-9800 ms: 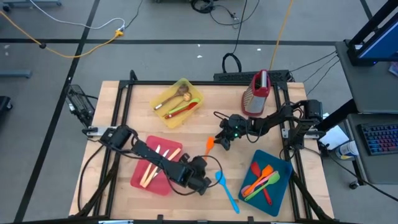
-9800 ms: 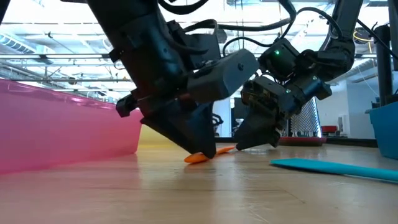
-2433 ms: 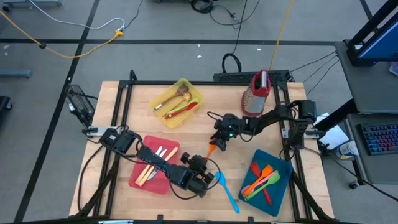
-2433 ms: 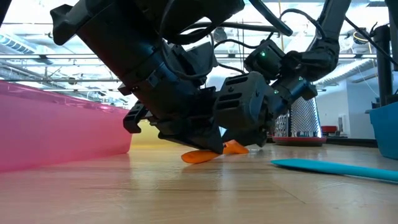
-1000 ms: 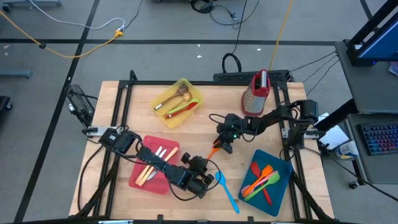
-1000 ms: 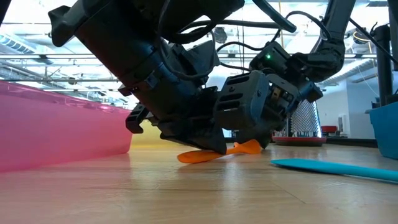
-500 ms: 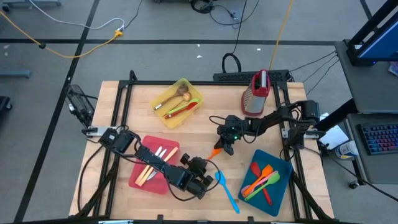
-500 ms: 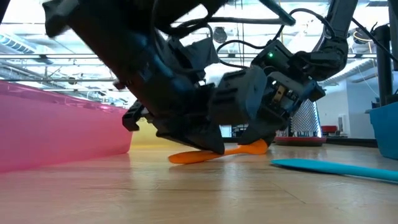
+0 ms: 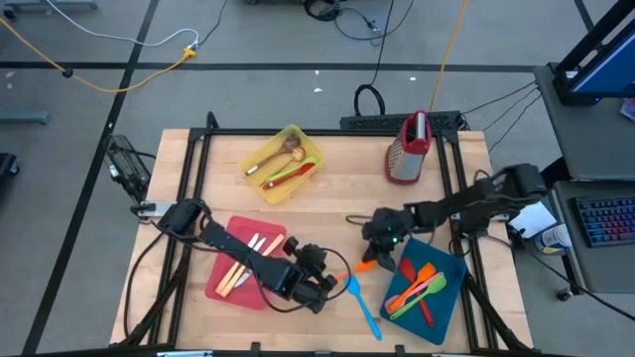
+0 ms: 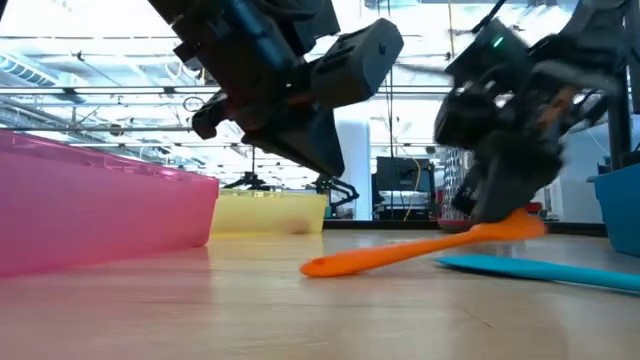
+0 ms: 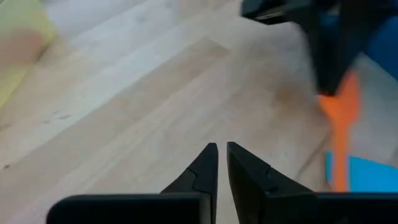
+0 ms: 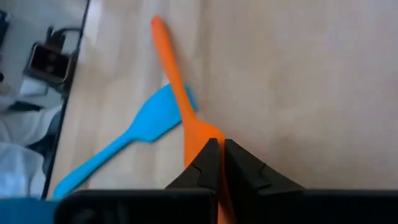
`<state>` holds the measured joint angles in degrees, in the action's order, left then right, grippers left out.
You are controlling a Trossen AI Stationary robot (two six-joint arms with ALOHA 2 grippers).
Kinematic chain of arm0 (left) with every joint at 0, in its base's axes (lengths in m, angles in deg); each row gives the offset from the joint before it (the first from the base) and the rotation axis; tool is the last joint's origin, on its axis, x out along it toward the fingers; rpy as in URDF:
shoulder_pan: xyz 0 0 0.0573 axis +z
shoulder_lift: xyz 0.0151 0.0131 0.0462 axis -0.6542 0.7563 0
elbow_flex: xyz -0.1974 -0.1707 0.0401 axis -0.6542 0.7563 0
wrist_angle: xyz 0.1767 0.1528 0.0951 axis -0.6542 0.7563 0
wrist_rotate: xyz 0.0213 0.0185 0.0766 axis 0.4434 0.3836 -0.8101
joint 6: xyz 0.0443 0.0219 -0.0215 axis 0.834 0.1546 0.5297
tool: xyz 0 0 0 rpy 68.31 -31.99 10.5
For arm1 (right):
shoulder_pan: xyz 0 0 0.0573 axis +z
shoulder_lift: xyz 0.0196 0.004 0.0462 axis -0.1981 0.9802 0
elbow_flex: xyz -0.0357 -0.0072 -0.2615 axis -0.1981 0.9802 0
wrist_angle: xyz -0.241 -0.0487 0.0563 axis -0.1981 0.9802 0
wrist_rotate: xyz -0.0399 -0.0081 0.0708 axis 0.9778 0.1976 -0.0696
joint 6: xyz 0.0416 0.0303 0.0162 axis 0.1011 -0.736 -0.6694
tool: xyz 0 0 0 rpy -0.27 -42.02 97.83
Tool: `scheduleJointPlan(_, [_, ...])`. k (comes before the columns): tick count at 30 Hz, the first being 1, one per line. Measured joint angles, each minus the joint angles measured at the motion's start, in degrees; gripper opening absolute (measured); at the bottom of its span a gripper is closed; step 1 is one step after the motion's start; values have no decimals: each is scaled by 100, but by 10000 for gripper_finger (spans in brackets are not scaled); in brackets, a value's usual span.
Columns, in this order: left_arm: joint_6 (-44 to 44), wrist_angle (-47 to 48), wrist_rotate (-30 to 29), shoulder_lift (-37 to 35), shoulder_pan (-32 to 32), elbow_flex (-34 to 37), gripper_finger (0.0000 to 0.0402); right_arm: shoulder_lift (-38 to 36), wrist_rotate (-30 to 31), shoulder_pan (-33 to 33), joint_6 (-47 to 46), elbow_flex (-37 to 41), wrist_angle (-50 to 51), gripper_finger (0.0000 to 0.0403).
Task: Pick & Place Kitchen Items
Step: Put the orange baking spatula into the blue bin
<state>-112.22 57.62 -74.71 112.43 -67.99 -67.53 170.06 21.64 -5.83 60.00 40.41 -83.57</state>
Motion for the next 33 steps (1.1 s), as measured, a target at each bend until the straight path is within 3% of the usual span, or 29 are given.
scheduleJointPlan(7, [-46, -19, 32, 0, -2, -7, 37, -1270, 448, 741, -55, 0, 568, 1])
scheduleJointPlan(16, [-90, -27, 81, 0, -35, -11, 37, -3110, 452, 1471, -418, -2, 1830, 1])
scheduleJointPlan(24, [-103, -40, 88, -4, -29, -15, 37, -4496, 184, 2009, -647, -4, 3579, 2])
scheduleJointPlan(33, [-85, -40, 103, -4, -26, -17, 37, -5834, -241, 2127, -1138, -13, 5079, 3])
